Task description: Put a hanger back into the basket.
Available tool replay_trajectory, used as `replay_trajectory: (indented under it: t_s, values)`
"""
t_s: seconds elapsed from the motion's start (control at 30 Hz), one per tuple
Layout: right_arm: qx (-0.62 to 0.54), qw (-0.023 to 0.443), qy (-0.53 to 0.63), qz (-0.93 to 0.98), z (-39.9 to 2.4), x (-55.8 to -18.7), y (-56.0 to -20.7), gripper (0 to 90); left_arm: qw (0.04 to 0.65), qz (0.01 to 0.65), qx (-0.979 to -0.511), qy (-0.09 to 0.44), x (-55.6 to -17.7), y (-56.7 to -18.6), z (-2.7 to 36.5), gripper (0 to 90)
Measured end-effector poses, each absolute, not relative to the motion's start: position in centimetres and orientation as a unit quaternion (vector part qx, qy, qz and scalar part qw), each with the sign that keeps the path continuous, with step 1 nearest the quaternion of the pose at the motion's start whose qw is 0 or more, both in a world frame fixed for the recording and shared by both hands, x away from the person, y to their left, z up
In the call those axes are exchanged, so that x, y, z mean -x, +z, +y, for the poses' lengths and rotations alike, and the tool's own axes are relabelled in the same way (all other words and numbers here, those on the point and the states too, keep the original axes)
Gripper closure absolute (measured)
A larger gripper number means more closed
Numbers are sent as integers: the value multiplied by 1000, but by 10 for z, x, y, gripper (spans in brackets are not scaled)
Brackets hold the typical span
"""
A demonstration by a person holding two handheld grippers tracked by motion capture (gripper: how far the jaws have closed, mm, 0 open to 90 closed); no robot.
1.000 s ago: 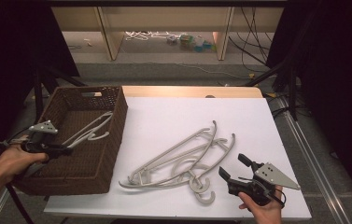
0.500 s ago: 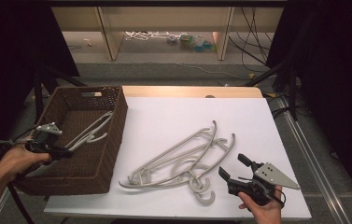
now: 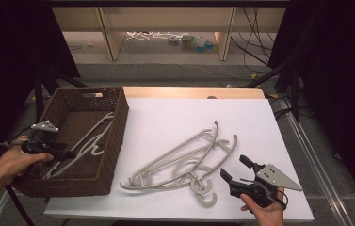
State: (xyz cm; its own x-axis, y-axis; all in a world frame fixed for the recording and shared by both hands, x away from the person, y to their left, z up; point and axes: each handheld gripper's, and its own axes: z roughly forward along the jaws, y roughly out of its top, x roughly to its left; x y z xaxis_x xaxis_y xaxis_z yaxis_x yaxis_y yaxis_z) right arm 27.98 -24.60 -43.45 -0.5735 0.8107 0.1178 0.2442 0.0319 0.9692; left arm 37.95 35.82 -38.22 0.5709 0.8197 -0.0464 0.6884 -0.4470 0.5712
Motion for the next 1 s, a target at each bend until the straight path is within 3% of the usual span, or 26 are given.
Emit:
replay_trajectory:
  t_s: [0.17, 0.37, 0.67, 1.0]
  values:
    - [-390, 247, 581, 670, -246, -280, -435, 170, 313, 462, -817, 149, -373, -371, 351, 332]
    - [-390, 247, 581, 670, -245, -280, -435, 170, 330, 426, -825, 169, -367, -360, 339, 289]
    - [-391, 244, 575, 676, -246, -279, -434, 170, 421, 424, -777, 200, -353, -355, 305, 191]
    - [-388, 243, 581, 673, -245, -279, -434, 170, 507, 382, -740, 221, -332, -344, 256, 174]
